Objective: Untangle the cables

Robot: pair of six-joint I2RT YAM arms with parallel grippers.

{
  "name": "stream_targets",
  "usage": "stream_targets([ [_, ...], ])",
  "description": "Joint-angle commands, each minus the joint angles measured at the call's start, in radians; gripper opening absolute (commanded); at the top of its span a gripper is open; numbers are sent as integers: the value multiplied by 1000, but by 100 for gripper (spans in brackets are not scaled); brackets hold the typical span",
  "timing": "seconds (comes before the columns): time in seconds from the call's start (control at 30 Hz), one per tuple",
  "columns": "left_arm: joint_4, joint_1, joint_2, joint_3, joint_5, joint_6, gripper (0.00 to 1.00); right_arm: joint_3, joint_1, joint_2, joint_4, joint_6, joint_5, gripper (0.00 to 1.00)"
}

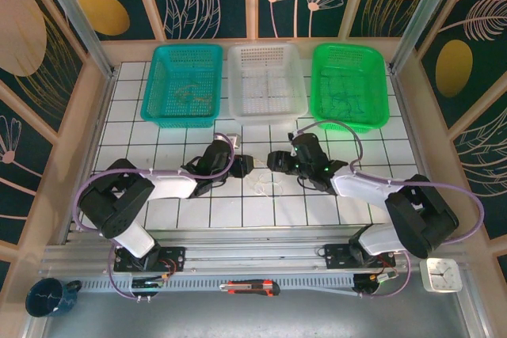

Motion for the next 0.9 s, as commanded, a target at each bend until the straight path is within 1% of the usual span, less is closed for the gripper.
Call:
stream_targets([
  [0.0,34,2,19,-1,13,7,39,-22,13,-12,49,23,29,65],
  [0.07,57,3,29,-14,19,0,38,-27,16,-8,61,24,24,65],
  [0.1,69,2,35,-19,23,-2,34,-29,18,-2,70,24,19,65],
  [0.13,77,3,40,-21,27,-2,30,-31,21,3,79,23,15,65],
  [0.27,84,2,40,-4,61,6,4,-32,40,47,121,14,9,65],
  [0.3,75,3,31,5,68,12,0,-32,45,61,130,11,10,65],
  [0.43,48,2,-43,41,104,26,0,-35,55,110,165,10,25,65],
  [0.53,43,2,-121,66,150,21,0,-41,53,128,181,7,55,63],
  [0.6,40,3,-173,82,183,18,0,-46,50,136,193,5,64,57],
  [0.77,46,2,-271,123,235,7,0,-60,32,160,214,10,84,24],
  [0.83,63,4,-304,132,235,-2,0,-68,22,167,220,16,90,16],
  [0.87,83,2,-321,133,235,-9,0,-75,14,169,221,19,96,15],
])
